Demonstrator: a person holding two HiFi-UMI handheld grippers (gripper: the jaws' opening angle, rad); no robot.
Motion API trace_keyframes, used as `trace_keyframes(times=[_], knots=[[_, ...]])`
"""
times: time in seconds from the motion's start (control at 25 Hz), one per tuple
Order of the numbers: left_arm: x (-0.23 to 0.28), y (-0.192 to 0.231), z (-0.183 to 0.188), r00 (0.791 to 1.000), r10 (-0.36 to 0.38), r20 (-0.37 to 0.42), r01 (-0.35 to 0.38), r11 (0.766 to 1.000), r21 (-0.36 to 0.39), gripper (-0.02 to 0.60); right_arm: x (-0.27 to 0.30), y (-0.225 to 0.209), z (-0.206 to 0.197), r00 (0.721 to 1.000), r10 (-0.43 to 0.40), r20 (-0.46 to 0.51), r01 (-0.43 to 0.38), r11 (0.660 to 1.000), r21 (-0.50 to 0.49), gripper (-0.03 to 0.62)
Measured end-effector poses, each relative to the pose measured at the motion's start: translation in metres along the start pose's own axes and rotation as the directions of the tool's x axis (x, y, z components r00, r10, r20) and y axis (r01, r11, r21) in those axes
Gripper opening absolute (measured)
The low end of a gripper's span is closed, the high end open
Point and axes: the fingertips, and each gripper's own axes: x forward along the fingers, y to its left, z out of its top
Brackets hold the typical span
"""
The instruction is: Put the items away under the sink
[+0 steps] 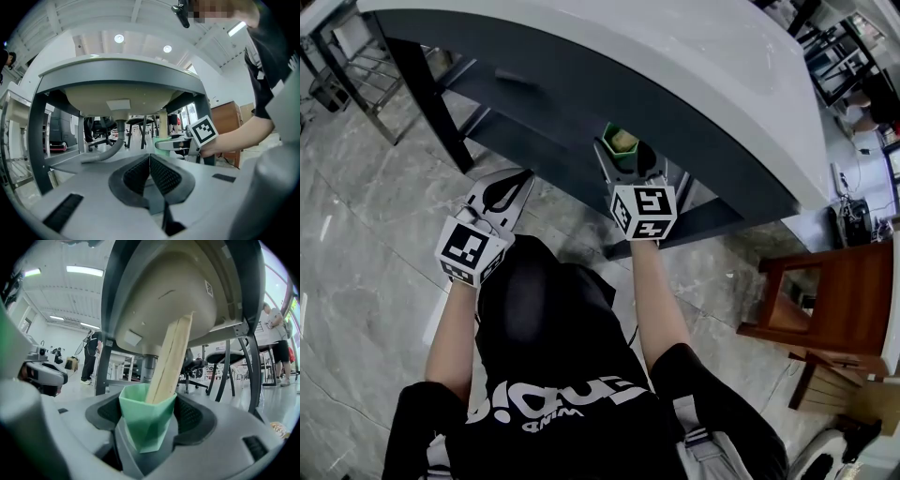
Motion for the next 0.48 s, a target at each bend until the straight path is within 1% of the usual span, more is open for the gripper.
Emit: trace_keyframes(times=[0.24,0.48], knots=[[0.0019,0.0009,-0.0020,1.000,0.002,0.000,-0.002,1.000,-0.008,0.020,0.0004,0.0000,-0.0001,1.000,0.002,0.013,-0.002,1.000,0.007,0.331],[0.0015,0.0020,-0.0037,1.000,0.025,0.008,-0.025,1.000,-0.017,0.020,0.0004,0.0021,0.0003,1.000,0.018,0.019,-0.019,1.000,0.004,0.333]])
